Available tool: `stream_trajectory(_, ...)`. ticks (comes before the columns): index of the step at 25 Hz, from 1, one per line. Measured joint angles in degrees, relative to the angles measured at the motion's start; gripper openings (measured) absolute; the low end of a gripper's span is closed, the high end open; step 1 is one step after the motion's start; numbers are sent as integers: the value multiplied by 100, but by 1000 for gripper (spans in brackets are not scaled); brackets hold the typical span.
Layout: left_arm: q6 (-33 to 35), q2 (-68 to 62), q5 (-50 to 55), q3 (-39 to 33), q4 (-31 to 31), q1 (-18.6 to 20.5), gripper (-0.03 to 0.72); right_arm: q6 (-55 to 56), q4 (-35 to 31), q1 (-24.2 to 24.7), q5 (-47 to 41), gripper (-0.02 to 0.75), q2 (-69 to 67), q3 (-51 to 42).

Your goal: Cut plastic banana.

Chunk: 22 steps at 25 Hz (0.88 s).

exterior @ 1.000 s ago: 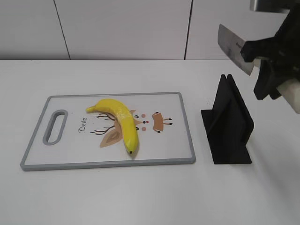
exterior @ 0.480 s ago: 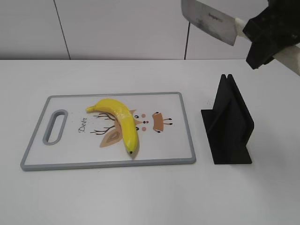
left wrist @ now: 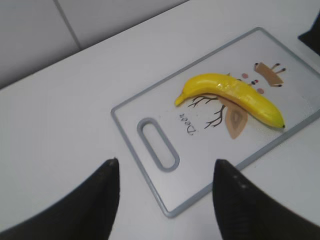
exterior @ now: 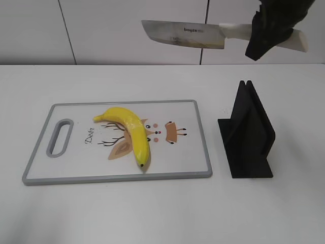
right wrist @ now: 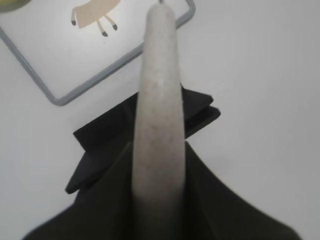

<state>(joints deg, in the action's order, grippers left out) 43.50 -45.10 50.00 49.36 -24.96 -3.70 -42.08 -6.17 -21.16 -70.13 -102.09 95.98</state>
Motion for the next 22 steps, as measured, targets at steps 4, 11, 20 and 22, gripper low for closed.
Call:
stream_trajectory(4, 1798, -1101, 353, 764, -1056, 0, 590, -801, -311, 0, 0, 173, -426, 361)
stream_trajectory(11, 3064, -3104, 1155, 2134, -1790, -20, 592, -1630, -862, 0, 6, 172, -1097, 937)
stream_trajectory(20, 3864, -4825, 1320, 3462, -1584, -753, 591, -2930, -1544, -56, 12, 172, -1563, 1025)
stream_trajectory(22, 3937, -5093, 1348, 3525, -1408, -883, 591, -3137, -1819, -56, 17, 171, -1695, 1025)
